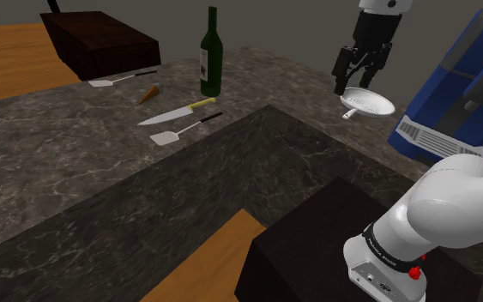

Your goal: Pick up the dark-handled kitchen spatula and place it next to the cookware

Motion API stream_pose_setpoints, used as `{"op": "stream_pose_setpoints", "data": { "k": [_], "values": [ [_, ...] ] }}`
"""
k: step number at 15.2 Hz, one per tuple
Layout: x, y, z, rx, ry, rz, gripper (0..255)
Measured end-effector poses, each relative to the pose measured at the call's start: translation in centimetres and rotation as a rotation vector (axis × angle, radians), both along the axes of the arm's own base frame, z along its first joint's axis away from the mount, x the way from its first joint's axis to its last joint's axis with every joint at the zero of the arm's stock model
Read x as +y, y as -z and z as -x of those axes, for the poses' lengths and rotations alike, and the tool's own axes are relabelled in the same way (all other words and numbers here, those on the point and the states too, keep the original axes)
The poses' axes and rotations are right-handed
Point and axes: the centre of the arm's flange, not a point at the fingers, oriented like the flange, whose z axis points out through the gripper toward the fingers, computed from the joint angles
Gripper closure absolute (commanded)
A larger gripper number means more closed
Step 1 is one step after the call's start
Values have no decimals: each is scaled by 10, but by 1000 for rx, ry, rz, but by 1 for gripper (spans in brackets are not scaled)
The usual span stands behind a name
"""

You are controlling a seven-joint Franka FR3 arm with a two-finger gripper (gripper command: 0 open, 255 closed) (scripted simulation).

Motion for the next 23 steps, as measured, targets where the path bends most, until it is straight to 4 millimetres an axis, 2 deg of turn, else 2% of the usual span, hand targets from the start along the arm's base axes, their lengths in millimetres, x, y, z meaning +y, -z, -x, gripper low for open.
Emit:
{"op": "stream_pose_setpoints", "data": {
  "k": [2, 6, 8, 10, 15, 19, 23],
  "values": [
    [5, 2, -3, -2, 14, 1, 0],
    [44, 22, -13, -15, 126, 8, 0],
    [65, 30, -23, -23, 190, 12, 0],
    [85, 46, -36, -30, 255, 16, 0],
    [136, 70, -71, -50, 417, 25, 0],
    [169, 88, -101, -67, 548, 32, 0],
    [194, 111, -138, -82, 679, 40, 0]
  ]
}}
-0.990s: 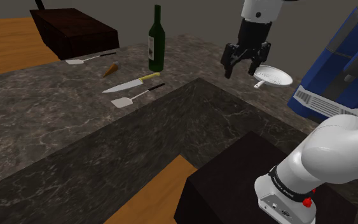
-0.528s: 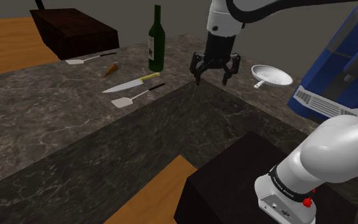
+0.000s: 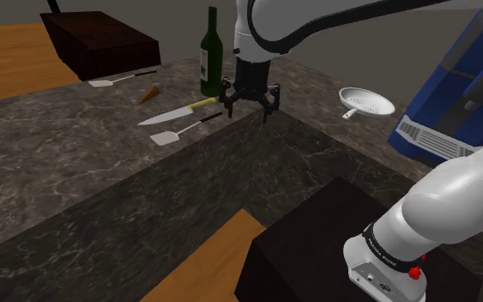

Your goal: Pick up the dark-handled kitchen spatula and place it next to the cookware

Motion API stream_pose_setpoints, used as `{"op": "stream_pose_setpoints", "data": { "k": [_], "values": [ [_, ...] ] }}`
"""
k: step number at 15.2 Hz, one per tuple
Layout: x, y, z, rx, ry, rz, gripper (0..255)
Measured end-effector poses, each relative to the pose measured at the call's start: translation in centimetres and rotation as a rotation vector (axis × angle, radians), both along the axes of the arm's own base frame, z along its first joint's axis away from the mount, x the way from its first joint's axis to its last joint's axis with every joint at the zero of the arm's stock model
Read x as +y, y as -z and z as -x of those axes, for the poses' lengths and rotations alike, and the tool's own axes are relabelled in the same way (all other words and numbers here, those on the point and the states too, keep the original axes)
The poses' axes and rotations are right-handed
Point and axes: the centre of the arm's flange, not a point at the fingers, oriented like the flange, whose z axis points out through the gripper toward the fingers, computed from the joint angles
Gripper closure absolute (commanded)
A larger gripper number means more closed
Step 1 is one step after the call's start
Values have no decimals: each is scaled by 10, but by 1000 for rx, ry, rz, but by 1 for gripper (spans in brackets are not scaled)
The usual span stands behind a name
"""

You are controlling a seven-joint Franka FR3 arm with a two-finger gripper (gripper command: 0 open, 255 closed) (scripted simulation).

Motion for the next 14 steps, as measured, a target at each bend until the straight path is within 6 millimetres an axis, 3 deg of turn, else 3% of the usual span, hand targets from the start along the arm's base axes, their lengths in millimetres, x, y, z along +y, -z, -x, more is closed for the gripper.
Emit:
{"op": "stream_pose_setpoints", "data": {
  "k": [8, 14],
  "values": [
    [44, 43, -87, -32, 259, 12, 0],
    [57, 71, -158, -56, 457, 22, 0]
  ]
}}
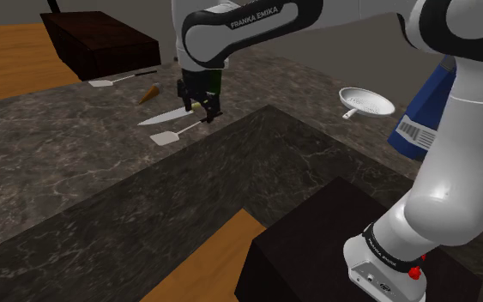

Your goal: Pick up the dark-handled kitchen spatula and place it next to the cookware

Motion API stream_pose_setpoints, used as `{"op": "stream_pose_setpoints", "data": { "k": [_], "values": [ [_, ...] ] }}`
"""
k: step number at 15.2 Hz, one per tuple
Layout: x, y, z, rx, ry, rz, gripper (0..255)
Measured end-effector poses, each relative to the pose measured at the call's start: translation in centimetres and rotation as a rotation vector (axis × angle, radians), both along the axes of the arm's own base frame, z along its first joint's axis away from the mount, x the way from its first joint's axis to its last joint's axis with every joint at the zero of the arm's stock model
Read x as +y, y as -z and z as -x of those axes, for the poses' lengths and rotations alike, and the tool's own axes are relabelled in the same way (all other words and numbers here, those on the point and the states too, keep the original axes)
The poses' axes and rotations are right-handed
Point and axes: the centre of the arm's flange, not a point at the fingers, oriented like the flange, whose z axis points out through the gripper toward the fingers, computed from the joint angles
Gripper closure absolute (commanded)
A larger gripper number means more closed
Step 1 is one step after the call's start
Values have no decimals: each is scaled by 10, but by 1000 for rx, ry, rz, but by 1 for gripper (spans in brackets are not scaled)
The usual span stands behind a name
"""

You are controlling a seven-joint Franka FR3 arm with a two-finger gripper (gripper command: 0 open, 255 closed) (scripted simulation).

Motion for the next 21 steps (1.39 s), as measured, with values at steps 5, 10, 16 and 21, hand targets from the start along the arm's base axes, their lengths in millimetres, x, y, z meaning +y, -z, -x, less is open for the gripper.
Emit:
{"op": "stream_pose_setpoints", "data": {
  "k": [5, 10, 16, 21],
  "values": [
    [4, 23, -42, -14, 118, 7, 0],
    [1, 50, -47, -15, 126, 8, 0],
    [1, 58, -47, -16, 126, 8, 0],
    [1, 58, -47, -16, 126, 8, 255]
  ]
}}
